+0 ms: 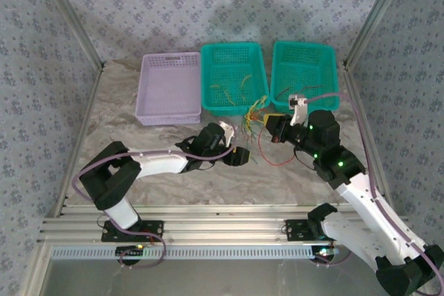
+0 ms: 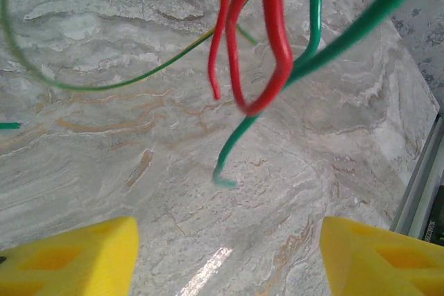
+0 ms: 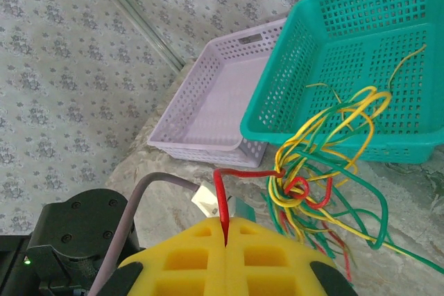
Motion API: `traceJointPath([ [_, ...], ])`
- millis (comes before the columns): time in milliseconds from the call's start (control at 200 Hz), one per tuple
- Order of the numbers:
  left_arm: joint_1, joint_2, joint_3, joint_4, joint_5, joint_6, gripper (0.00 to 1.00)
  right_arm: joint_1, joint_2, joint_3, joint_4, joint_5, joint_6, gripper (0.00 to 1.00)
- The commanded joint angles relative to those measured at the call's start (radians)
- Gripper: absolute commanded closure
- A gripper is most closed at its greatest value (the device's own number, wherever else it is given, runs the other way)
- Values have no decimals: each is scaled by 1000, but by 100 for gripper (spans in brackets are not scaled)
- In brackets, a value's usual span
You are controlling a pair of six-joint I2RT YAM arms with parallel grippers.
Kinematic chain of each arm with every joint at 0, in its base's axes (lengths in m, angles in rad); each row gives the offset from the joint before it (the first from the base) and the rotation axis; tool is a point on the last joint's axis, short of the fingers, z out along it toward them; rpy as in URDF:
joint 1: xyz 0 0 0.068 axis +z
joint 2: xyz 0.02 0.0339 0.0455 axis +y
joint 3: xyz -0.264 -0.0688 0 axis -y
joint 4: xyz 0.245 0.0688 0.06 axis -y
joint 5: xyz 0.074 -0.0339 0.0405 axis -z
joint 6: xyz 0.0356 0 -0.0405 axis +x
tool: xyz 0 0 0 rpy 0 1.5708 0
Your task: Untangle the cables
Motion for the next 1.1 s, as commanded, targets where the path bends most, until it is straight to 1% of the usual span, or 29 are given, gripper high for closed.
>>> traceJointPath([
  [0, 0, 11, 35, 19, -4, 10, 29, 12, -20, 42, 6, 19, -9, 100],
  [70, -1, 18, 40, 23, -2, 7, 24, 15, -23, 45, 5, 27, -4, 100],
  [145, -2, 26, 39, 33, -3, 6, 25, 18, -26, 50, 9, 19, 0, 100],
  [190, -2, 29, 40, 36, -4, 6, 29, 22, -23, 53, 8, 17, 2, 100],
  [315, -2, 33, 41, 28, -21, 10, 46, 30, -25, 62, 9, 13, 9, 100],
  [430, -2, 35, 38, 27, -43, 12, 51, 40, -29, 65, 14, 8, 16, 100],
  [510, -2, 35, 36, 29, -67, 9, 51, 45, -31, 68, 11, 15, 21, 100],
  [615, -2, 21, 12, 72, -90, 0, 41, 47, -25, 86, -4, 16, 48, 100],
  [640, -2, 16, 5, 94, -85, 0, 40, 49, -24, 86, -2, 16, 56, 100],
  [710, -6, -11, -29, 157, -74, -2, 40, 50, -28, 86, 8, 28, 78, 100],
  [784, -11, -54, -73, 231, -73, -3, 40, 50, -40, 85, 9, 68, 102, 100],
  [854, -13, -84, -107, 286, -48, -9, 40, 49, -56, 74, 39, 101, 121, 100],
  [884, -12, -91, -117, 304, -36, -13, 40, 50, -63, 67, 55, 110, 156, 100],
  [969, -14, -98, -137, 350, 1, -25, 40, 50, -71, 60, 103, 119, 198, 100],
  [1099, -17, -93, -153, 384, 11, -28, 40, 49, -68, 77, 144, 107, 235, 100],
])
